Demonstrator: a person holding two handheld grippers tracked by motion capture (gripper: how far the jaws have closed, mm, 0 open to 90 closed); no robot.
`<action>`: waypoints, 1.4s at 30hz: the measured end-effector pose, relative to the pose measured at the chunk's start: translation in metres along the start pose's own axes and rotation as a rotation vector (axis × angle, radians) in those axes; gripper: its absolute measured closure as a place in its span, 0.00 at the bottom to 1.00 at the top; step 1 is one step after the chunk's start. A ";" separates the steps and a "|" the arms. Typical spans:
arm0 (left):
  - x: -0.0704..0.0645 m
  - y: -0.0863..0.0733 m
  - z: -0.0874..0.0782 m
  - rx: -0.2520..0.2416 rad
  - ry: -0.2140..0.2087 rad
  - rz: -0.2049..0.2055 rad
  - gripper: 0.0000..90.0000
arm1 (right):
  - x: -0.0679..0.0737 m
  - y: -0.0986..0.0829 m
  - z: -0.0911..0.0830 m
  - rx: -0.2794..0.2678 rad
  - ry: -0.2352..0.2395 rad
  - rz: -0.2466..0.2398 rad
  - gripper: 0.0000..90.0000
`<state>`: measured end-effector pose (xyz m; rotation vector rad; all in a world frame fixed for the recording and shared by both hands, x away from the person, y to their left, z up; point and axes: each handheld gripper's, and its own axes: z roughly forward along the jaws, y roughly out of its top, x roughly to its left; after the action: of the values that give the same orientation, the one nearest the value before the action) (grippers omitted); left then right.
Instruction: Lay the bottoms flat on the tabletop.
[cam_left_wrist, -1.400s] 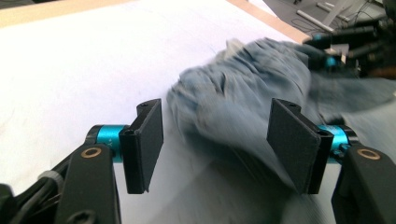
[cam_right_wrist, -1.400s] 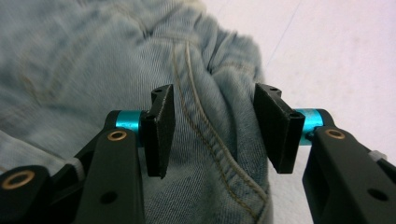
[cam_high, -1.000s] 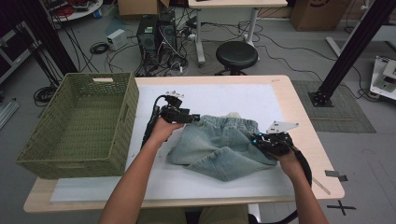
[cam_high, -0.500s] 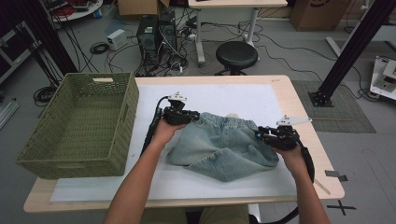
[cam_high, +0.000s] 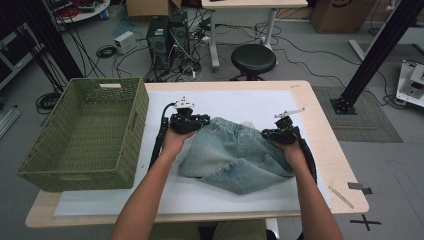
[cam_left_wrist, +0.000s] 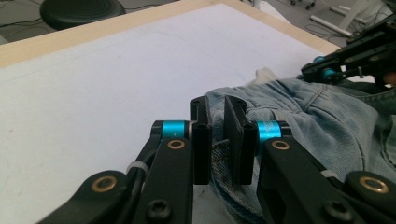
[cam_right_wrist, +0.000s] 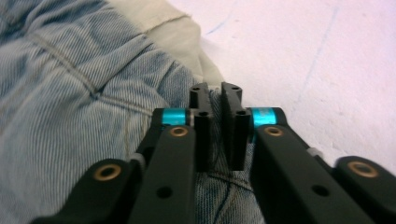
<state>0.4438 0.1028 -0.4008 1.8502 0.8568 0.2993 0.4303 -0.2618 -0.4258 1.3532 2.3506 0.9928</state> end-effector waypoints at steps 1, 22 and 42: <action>0.001 -0.001 -0.002 -0.007 0.012 -0.004 0.90 | 0.000 0.001 -0.003 -0.027 -0.011 -0.025 0.97; 0.016 -0.010 -0.007 -0.018 0.081 -0.132 0.57 | -0.013 0.027 0.041 -0.165 -0.315 0.062 0.98; 0.031 -0.032 -0.023 0.051 0.159 -0.187 0.93 | 0.016 0.017 0.000 -0.160 -0.080 -0.069 0.60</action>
<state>0.4396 0.1468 -0.4248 1.7950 1.1485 0.3114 0.4335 -0.2431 -0.4126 1.2208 2.1921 1.0611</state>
